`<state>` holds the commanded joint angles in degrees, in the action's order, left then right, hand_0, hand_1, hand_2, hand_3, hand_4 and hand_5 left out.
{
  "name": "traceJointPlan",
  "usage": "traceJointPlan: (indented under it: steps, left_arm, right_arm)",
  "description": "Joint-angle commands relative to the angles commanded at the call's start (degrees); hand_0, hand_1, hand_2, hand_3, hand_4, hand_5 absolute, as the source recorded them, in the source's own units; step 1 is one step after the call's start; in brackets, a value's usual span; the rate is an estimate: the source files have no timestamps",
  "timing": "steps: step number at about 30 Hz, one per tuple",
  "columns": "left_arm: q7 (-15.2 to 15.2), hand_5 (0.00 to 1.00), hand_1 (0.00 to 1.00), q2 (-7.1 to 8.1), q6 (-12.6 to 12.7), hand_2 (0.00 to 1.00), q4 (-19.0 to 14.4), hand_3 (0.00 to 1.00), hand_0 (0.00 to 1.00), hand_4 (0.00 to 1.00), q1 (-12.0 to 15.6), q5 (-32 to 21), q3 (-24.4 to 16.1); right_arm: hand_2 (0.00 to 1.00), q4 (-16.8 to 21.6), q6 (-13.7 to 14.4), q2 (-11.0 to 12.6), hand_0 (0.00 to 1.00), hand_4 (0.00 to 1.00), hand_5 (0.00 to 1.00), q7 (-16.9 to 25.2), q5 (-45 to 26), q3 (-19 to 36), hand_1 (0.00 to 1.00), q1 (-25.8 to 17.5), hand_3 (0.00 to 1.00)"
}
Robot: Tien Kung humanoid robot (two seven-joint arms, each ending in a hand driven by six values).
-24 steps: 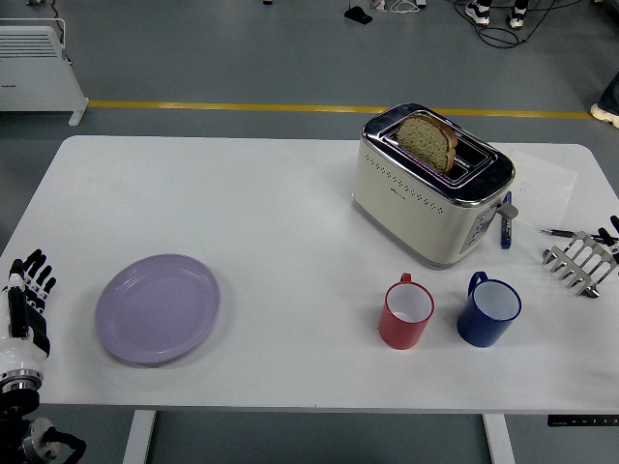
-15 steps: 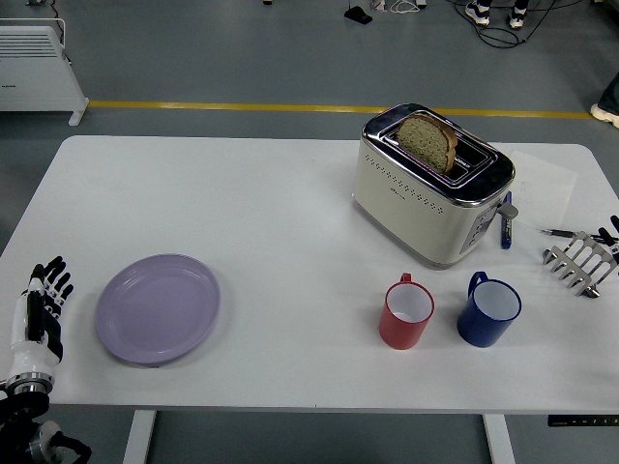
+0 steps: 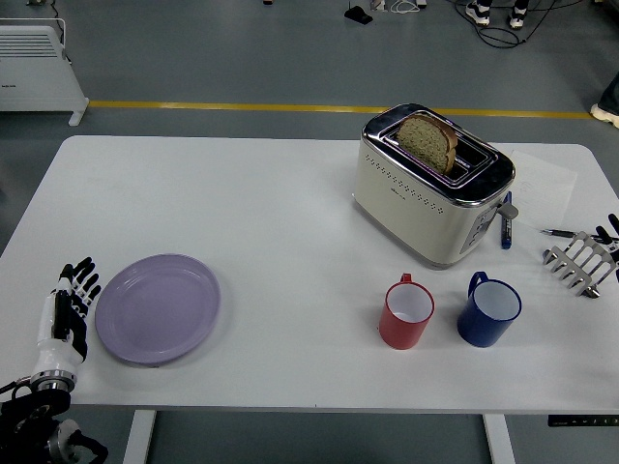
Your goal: Push plate across desktop,pick up the break from the machine,place the break in the plate
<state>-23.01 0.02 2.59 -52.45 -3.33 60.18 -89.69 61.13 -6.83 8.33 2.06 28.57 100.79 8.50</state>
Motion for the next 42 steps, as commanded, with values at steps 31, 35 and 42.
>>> traceJointPlan:
  steps: [31,35,42]
  left_arm:
    - [-0.4,0.998,0.898,0.13,-0.8,0.894,-0.7,0.785,0.876,0.568,-1.0,-4.2,11.0]
    - [-0.5,0.998,0.894,0.21,-0.9,0.891,-1.1,0.784,0.871,0.568,-1.1,-5.2,12.7]
    - [-0.6,0.998,0.893,0.32,-1.2,0.890,-1.6,0.782,0.868,0.566,-1.6,-7.6,16.3]
  right_arm:
    - [0.735,-0.1,-0.1,-0.1,0.785,0.485,0.635,0.1,-0.1,-0.7,0.747,0.2,0.721]
    - [0.735,-0.1,-0.2,-0.1,0.784,0.486,0.636,0.1,-0.1,-0.8,0.747,0.2,0.720]
    - [0.735,-0.1,-0.2,-0.1,0.785,0.486,0.636,0.1,-0.1,-1.1,0.747,0.3,0.720]
